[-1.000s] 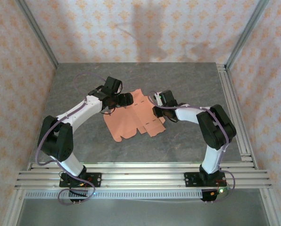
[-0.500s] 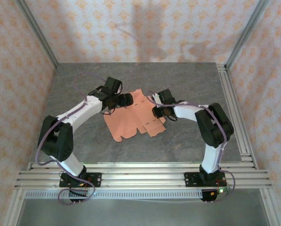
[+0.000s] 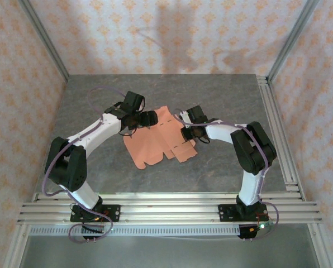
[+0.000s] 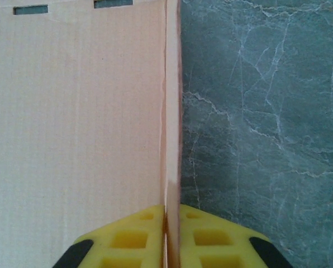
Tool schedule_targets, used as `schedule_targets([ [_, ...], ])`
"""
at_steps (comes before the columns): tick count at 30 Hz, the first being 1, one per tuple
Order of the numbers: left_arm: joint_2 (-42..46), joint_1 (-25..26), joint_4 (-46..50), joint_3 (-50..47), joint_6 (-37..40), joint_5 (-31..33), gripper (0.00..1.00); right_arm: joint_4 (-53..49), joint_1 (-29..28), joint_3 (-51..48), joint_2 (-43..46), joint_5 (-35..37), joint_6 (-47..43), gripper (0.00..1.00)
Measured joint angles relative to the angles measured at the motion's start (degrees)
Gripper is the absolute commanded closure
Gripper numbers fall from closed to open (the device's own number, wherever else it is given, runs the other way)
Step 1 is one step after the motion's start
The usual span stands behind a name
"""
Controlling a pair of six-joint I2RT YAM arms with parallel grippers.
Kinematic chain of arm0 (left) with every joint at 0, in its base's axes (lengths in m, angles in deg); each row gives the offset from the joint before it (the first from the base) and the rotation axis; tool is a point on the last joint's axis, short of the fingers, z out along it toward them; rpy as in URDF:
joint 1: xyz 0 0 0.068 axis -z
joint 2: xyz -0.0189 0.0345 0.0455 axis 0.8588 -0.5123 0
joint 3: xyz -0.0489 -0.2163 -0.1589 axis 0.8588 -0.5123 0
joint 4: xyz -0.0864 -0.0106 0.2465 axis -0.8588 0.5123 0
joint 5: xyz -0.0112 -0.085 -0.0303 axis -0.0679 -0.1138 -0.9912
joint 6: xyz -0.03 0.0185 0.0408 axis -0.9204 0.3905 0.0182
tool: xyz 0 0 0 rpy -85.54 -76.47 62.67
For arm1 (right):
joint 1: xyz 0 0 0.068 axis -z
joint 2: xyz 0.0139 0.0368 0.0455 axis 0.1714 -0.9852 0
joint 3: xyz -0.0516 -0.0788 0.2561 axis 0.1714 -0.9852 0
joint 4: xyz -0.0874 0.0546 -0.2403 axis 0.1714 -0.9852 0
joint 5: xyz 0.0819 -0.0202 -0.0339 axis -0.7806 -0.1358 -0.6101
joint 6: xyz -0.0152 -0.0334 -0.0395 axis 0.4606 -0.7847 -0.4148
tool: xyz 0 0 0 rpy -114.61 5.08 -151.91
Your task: Fold the paper box
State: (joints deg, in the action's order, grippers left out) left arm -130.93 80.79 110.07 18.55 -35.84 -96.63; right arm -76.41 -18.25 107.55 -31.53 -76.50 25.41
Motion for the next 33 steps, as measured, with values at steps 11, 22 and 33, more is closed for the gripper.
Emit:
schedule_targets([
  [11,0.00,-0.31,-0.26,-0.90,-0.04,0.00,0.18,-0.76,0.00,0.28,0.02,-0.20,-0.55,1.00],
  [22,0.11,-5.70,-2.75,-3.85,-2.25,0.22,0.05,-0.11,-4.00,-0.17,4.46,9.29,-3.17,1.00],
  [33,1.11,-9.84,-6.03,-4.68,-3.39,0.66,0.00,10.93,-13.94,-3.41,6.54,39.65,-18.18,1.00],
])
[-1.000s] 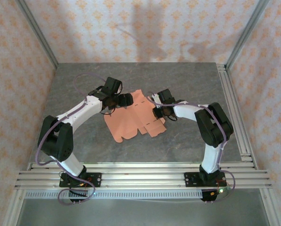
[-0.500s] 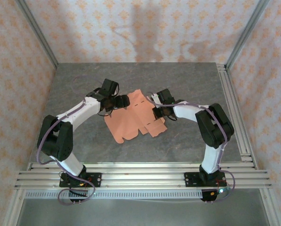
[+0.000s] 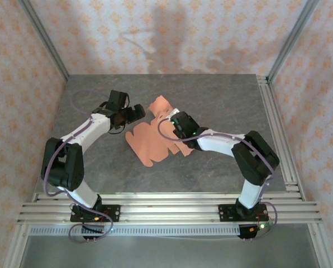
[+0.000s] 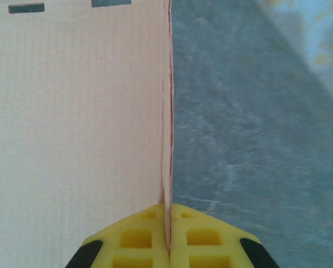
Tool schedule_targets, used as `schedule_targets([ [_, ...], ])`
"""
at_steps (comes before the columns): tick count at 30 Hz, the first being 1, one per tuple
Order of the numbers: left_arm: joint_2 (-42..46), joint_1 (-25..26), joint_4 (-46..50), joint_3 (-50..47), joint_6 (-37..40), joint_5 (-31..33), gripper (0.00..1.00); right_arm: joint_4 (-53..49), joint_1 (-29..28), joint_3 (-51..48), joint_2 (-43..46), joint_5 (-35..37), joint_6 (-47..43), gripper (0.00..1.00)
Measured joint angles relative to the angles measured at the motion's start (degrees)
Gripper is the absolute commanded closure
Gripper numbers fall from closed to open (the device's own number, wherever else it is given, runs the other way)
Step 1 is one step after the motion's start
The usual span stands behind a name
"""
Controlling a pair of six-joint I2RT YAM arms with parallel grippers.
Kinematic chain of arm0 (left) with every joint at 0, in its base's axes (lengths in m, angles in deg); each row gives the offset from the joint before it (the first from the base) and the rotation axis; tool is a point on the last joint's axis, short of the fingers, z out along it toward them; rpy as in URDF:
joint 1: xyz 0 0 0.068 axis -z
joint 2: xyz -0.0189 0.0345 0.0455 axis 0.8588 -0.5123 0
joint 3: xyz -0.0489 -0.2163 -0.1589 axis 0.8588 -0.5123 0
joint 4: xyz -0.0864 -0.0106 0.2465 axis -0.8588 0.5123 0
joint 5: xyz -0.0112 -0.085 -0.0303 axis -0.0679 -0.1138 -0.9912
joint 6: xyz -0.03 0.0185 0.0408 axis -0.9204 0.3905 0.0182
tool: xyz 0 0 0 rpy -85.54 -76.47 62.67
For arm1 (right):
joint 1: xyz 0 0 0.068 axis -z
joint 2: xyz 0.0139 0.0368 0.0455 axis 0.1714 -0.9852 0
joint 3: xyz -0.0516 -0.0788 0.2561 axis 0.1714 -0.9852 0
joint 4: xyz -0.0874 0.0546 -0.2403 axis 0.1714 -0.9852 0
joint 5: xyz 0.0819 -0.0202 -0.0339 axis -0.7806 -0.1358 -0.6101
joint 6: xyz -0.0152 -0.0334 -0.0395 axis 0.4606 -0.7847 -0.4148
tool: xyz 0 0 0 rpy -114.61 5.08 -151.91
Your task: Fold the paper box
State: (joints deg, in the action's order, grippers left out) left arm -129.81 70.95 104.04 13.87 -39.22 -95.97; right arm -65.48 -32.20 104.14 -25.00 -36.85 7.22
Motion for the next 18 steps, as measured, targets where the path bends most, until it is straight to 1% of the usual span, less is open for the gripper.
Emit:
schedule_targets([
  [4,0.11,-0.83,-0.48,-0.61,-0.17,-0.02,0.00,5.35,-2.40,-0.26,-0.35,8.46,-7.32,1.00],
  [8,0.37,-1.84,-1.16,-1.16,-0.15,-0.09,0.00,12.13,-4.15,-0.44,-2.16,14.32,-14.67,1.00],
  [13,0.94,-3.28,-1.81,-1.62,-0.17,-0.22,0.00,18.88,-6.16,-2.45,-5.31,17.51,-24.04,1.00],
  [18,1.77,-4.46,-2.19,-2.43,-0.17,-0.22,0.00,26.86,-7.50,-6.10,-7.65,18.84,-33.81,1.00],
])
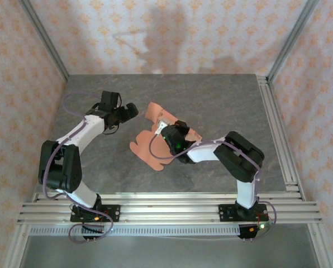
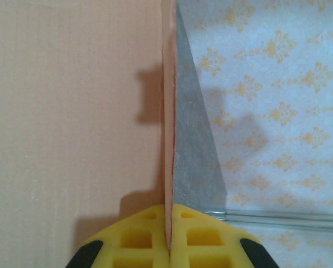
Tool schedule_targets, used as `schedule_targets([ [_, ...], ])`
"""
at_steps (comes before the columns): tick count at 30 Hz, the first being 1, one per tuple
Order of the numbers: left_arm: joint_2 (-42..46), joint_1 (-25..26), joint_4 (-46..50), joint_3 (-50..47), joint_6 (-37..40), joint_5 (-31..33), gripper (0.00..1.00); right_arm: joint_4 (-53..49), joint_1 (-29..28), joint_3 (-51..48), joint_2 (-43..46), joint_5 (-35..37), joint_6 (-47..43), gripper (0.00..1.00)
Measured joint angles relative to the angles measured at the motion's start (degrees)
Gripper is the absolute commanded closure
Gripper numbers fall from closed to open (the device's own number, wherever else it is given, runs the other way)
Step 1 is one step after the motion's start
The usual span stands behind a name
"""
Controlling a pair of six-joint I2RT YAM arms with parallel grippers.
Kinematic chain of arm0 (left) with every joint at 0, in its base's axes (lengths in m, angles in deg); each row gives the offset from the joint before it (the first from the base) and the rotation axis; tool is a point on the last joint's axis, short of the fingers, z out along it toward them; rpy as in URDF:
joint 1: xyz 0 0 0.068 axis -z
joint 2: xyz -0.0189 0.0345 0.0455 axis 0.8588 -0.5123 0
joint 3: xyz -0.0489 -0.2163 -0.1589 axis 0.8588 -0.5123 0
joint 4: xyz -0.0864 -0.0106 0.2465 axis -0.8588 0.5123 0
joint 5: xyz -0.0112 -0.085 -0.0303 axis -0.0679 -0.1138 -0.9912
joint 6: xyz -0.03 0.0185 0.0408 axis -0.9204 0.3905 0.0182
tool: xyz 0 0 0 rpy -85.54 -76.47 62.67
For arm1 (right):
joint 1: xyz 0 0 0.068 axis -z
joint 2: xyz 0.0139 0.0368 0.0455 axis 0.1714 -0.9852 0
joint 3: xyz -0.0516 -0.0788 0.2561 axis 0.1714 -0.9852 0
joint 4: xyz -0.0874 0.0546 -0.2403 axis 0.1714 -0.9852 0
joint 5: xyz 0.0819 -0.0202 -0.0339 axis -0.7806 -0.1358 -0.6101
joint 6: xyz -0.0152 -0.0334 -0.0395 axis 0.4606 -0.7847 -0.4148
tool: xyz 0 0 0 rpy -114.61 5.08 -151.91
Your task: Fold the paper box
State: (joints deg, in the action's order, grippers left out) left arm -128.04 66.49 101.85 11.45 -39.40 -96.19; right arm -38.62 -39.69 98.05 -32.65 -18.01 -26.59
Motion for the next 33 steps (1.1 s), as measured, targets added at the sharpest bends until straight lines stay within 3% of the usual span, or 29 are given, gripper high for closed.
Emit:
schedule_targets([
  [18,0.13,-1.60,-3.02,-1.49,-0.26,-2.12,0.01,19.63,-3.72,-5.20,-0.85,2.25,-20.44,1.00],
  [27,-5.35,-4.02,-5.44,0.31,-1.40,-4.68,0.16,21.49,-4.09,-5.20,-1.90,2.27,-22.71,1.00],
  [33,-15.30,-4.76,-5.07,9.44,1.42,-7.63,0.23,21.42,-4.09,-5.20,-1.90,2.27,-22.47,1.00],
])
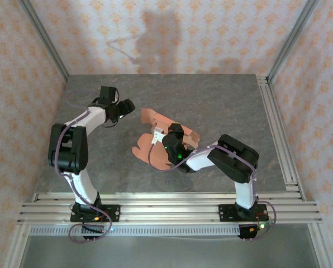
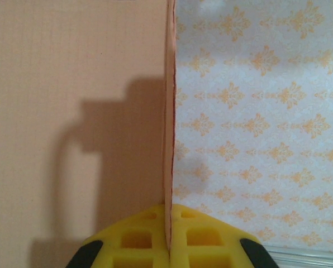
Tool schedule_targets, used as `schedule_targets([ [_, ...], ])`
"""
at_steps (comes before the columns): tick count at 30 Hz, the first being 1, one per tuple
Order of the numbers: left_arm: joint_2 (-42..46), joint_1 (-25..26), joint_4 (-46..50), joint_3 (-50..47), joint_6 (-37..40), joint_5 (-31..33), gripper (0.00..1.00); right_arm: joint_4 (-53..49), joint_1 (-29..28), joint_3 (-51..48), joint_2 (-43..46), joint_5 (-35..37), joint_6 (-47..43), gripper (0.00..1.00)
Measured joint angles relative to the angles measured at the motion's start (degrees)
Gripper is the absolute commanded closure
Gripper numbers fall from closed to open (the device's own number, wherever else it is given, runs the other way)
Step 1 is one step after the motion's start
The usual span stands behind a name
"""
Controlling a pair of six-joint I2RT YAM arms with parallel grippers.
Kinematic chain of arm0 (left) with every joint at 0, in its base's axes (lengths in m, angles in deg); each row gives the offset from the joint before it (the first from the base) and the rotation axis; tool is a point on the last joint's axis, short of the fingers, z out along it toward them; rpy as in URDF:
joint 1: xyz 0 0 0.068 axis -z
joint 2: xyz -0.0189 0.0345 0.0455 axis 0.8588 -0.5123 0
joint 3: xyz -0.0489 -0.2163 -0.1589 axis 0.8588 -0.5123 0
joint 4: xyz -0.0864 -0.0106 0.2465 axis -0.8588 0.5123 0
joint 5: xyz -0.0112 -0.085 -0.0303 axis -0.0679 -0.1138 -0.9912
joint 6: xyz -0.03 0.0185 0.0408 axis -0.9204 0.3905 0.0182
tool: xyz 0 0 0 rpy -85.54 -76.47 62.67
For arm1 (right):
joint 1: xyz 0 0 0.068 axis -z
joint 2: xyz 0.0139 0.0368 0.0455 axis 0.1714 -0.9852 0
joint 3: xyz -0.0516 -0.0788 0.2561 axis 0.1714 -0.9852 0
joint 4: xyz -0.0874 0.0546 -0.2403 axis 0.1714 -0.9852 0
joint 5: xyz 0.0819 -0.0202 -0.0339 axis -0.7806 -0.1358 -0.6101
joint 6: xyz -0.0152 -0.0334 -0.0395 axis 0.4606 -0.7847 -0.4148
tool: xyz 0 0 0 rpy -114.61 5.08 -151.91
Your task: Fold the paper box
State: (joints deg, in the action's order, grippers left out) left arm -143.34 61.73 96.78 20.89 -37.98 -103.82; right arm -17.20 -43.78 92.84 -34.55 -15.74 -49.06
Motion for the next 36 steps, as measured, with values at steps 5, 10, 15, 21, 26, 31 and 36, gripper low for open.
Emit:
schedule_targets([
  [5,-11.17,-0.09,3.04,11.91,4.42,-5.70,0.26,-1.51,0.00,0.07,0.00,0.00,1.42,1.00],
  [10,-16.06,-0.02,5.86,14.69,7.15,-12.44,0.23,-2.97,0.00,0.42,0.02,0.02,2.95,1.00],
  [15,-13.77,0.20,3.13,9.68,8.44,-17.11,0.23,-4.79,0.00,1.05,0.04,0.24,4.42,1.00],
  [21,-8.57,1.60,1.14,2.29,9.68,-19.78,0.23,-6.10,0.00,1.49,0.04,0.31,5.49,1.00],
  [26,-4.76,2.29,-1.01,-2.80,10.01,-20.04,0.23,-7.04,0.00,1.73,0.04,0.50,6.10,1.00],
  [31,-1.81,2.36,-2.40,-6.27,10.88,-19.89,0.22,-7.96,0.00,2.23,0.04,0.44,6.12,1.00],
  [36,0.55,2.75,-3.56,-8.61,11.87,-19.82,0.21,-10.08,0.00,2.69,0.61,0.17,7.04,1.00],
])
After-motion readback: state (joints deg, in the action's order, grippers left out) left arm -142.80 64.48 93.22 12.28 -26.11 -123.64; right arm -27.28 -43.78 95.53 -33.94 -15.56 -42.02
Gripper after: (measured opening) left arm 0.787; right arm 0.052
